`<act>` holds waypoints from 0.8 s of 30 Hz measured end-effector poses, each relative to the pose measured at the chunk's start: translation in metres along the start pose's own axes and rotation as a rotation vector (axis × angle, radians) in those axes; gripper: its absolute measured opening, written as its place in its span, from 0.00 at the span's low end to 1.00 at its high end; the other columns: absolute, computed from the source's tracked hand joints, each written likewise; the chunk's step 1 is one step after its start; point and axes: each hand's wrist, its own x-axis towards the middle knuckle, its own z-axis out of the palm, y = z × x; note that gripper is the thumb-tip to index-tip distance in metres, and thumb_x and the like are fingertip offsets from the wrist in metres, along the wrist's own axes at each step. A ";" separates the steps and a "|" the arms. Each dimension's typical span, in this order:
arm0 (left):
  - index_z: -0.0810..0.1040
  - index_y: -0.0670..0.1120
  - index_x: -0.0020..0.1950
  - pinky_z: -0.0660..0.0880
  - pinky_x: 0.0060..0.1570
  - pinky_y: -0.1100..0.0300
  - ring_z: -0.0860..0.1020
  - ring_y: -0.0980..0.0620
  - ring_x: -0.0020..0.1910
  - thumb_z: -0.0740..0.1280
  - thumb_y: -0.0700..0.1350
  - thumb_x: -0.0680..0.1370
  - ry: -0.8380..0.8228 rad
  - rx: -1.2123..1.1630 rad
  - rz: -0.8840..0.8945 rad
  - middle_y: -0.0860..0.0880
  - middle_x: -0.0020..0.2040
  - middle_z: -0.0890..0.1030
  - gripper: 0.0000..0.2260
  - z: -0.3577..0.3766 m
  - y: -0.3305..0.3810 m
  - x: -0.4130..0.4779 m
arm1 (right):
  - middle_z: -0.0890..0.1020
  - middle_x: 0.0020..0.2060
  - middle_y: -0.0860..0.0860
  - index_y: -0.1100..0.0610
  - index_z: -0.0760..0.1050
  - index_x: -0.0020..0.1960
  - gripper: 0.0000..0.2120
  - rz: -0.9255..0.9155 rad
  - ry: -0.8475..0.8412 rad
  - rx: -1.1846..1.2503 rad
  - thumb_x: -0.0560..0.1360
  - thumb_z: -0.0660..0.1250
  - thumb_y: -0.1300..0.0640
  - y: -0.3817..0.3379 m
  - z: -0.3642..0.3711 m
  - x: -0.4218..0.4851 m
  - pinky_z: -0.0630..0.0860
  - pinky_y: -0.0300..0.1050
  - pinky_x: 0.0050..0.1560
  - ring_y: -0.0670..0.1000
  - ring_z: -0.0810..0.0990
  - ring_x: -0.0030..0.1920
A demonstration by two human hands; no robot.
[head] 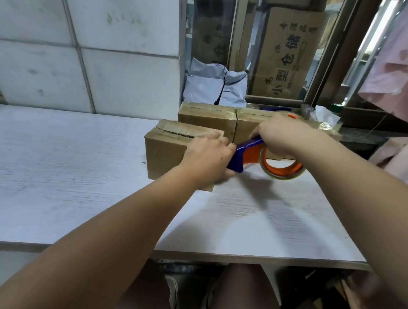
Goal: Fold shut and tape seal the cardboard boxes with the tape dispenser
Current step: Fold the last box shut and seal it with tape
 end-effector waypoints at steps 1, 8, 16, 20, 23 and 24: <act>0.73 0.48 0.62 0.64 0.44 0.59 0.72 0.50 0.59 0.63 0.63 0.75 0.001 -0.007 0.004 0.50 0.56 0.78 0.23 0.000 -0.001 0.001 | 0.80 0.54 0.53 0.52 0.74 0.65 0.18 -0.013 -0.016 0.043 0.77 0.62 0.61 0.002 0.003 0.001 0.76 0.50 0.56 0.54 0.77 0.53; 0.76 0.51 0.50 0.61 0.38 0.59 0.72 0.53 0.52 0.65 0.72 0.67 -0.142 -0.098 0.127 0.55 0.45 0.76 0.27 -0.007 -0.016 0.006 | 0.79 0.41 0.50 0.49 0.78 0.51 0.17 -0.086 -0.185 0.120 0.73 0.58 0.67 0.017 0.021 0.007 0.74 0.48 0.47 0.54 0.76 0.45; 0.78 0.50 0.51 0.73 0.40 0.56 0.74 0.52 0.46 0.62 0.75 0.64 -0.238 -0.046 0.302 0.54 0.44 0.80 0.31 -0.019 -0.027 0.018 | 0.78 0.33 0.49 0.51 0.75 0.39 0.11 -0.044 -0.387 0.288 0.69 0.66 0.67 0.019 0.038 0.009 0.72 0.41 0.34 0.50 0.76 0.34; 0.78 0.48 0.53 0.75 0.42 0.55 0.77 0.49 0.47 0.62 0.74 0.65 -0.267 0.001 0.352 0.51 0.45 0.80 0.33 -0.025 -0.028 0.024 | 0.80 0.38 0.54 0.57 0.76 0.48 0.14 0.008 -0.567 0.476 0.69 0.64 0.74 0.024 0.047 0.011 0.77 0.50 0.44 0.57 0.79 0.42; 0.78 0.46 0.53 0.74 0.43 0.56 0.78 0.48 0.48 0.63 0.73 0.65 -0.281 -0.013 0.347 0.52 0.46 0.81 0.32 -0.028 -0.028 0.026 | 0.80 0.41 0.57 0.58 0.75 0.46 0.14 0.052 -0.658 0.617 0.71 0.62 0.76 0.029 0.056 0.010 0.77 0.57 0.52 0.59 0.80 0.44; 0.77 0.46 0.52 0.74 0.43 0.56 0.78 0.49 0.48 0.64 0.72 0.66 -0.280 -0.017 0.349 0.52 0.47 0.81 0.32 -0.028 -0.028 0.026 | 0.80 0.41 0.57 0.58 0.75 0.46 0.14 0.059 -0.677 0.642 0.72 0.62 0.75 0.031 0.060 0.009 0.77 0.57 0.52 0.59 0.80 0.43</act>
